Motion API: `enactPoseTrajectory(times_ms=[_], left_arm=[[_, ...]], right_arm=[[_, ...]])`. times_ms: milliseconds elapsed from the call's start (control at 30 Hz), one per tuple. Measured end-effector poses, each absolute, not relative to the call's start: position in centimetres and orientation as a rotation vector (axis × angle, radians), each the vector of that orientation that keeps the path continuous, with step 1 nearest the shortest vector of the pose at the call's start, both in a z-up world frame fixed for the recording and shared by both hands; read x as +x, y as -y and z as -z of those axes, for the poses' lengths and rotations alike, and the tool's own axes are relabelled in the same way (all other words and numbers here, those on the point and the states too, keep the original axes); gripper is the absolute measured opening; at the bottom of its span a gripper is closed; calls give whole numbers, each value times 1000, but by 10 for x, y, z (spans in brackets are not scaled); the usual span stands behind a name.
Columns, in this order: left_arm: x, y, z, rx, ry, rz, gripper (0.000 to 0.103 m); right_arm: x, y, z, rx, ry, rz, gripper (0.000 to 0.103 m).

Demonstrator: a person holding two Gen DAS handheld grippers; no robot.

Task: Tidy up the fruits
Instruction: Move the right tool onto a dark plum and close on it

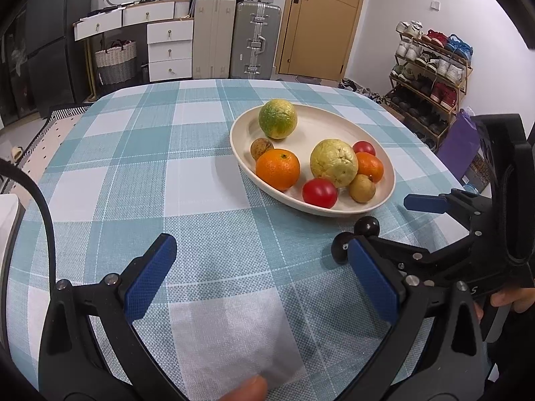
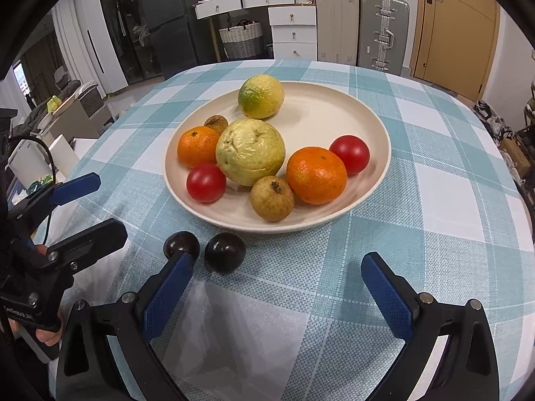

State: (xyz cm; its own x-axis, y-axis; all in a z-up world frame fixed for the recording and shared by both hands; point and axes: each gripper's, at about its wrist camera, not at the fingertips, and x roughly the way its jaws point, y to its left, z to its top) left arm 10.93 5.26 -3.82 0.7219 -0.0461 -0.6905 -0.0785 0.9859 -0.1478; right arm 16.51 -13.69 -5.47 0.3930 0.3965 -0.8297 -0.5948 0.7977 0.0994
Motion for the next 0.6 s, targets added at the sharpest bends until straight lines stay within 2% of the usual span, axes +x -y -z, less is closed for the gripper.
enactPoseTrajectory(times_ms=[433, 567, 600], left_arm=[[110, -52, 39, -173, -771, -14, 102], [111, -53, 40, -180, -777, -13, 102], [111, -53, 41, -180, -779, -14, 102]], right_arm=[[155, 140, 53, -241, -971, -676, 101], [156, 144, 49, -205, -962, -699, 79], [157, 144, 49, -206, -962, -699, 77]])
